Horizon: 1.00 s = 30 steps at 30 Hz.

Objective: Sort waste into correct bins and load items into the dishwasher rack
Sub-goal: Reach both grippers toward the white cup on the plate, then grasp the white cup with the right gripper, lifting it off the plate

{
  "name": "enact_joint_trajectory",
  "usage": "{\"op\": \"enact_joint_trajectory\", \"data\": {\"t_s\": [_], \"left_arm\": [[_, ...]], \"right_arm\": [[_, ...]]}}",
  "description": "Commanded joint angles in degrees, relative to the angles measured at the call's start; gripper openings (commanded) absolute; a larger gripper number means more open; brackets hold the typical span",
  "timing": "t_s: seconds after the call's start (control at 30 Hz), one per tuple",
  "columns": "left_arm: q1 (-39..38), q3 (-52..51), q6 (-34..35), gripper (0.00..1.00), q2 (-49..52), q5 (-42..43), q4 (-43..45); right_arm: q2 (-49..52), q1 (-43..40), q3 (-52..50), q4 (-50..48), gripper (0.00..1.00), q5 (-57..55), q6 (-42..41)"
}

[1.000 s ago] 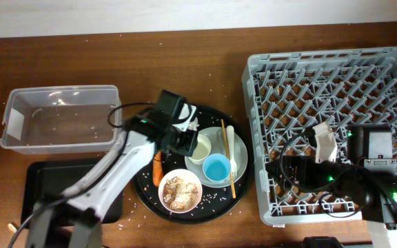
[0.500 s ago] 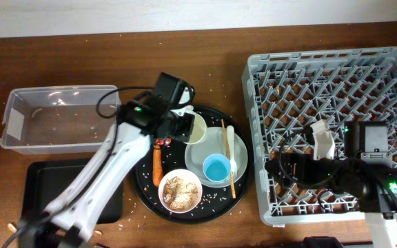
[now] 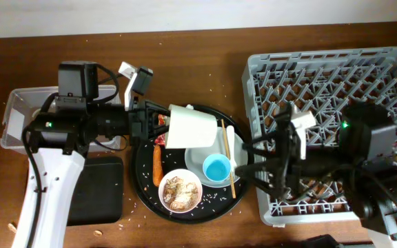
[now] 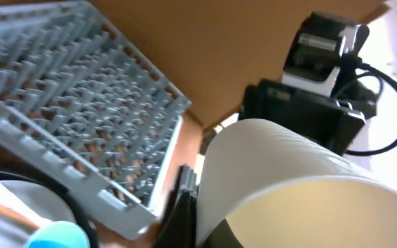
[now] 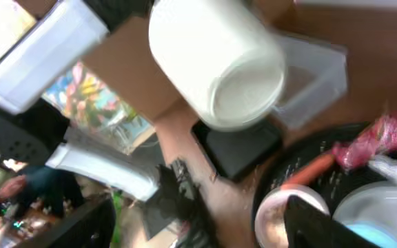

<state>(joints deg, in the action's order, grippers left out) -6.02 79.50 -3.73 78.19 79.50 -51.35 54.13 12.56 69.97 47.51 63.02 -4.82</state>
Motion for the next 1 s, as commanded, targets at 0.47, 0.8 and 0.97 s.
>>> {"op": "enact_joint_trajectory", "data": {"t_s": [0.47, 0.8, 0.97], "left_arm": [[-4.0, 0.5, -1.8, 0.0, -1.0, 4.8, 0.1], [-4.0, 0.5, -1.5, 0.01, -7.4, -1.3, -0.3], [-4.5, 0.5, -1.5, 0.0, -7.4, -1.3, -0.2]], "right_arm": [[8.7, 14.1, 0.9, -14.2, 0.83, -14.4, -4.9], [6.3, 2.3, 0.9, -10.0, 0.89, -3.0, -2.8], [6.4, 5.1, 0.9, -10.7, 0.89, 5.1, -1.4]]}}
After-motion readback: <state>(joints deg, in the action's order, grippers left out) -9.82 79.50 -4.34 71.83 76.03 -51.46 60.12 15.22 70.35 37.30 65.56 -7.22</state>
